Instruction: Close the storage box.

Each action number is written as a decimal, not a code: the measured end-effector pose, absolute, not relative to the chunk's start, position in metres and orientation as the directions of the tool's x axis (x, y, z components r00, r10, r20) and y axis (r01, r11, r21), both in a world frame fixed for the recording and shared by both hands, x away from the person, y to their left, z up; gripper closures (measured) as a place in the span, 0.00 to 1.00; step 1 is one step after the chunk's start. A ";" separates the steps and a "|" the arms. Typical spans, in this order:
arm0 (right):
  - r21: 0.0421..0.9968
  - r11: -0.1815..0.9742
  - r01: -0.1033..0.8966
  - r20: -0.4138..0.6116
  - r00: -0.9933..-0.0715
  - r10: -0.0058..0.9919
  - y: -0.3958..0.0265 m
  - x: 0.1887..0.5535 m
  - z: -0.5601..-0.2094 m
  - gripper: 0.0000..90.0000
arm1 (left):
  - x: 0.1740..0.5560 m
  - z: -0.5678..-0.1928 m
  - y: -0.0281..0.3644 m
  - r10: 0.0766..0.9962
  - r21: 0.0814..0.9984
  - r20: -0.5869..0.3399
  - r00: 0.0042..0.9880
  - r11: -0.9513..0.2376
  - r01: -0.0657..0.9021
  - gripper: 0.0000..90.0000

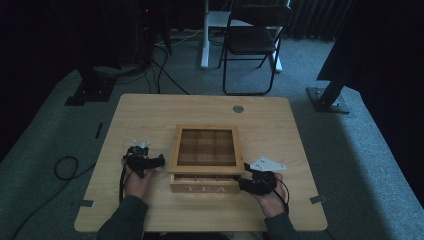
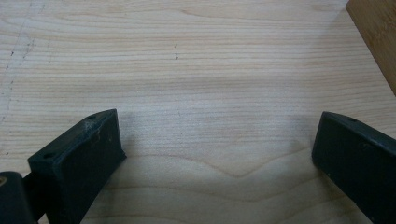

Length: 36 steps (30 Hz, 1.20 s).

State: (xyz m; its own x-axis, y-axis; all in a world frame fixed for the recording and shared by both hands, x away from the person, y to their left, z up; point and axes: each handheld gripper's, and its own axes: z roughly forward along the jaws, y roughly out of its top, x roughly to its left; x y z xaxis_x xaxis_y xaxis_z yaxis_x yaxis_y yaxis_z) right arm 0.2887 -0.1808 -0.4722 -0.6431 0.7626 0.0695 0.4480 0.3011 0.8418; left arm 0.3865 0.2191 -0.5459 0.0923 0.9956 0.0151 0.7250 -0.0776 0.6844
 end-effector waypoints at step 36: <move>0.805 0.363 0.469 0.055 -0.669 0.741 -0.189 0.276 -0.485 0.49 | 0.387 -0.546 0.219 0.996 0.686 0.014 0.091 -0.075 0.724 0.02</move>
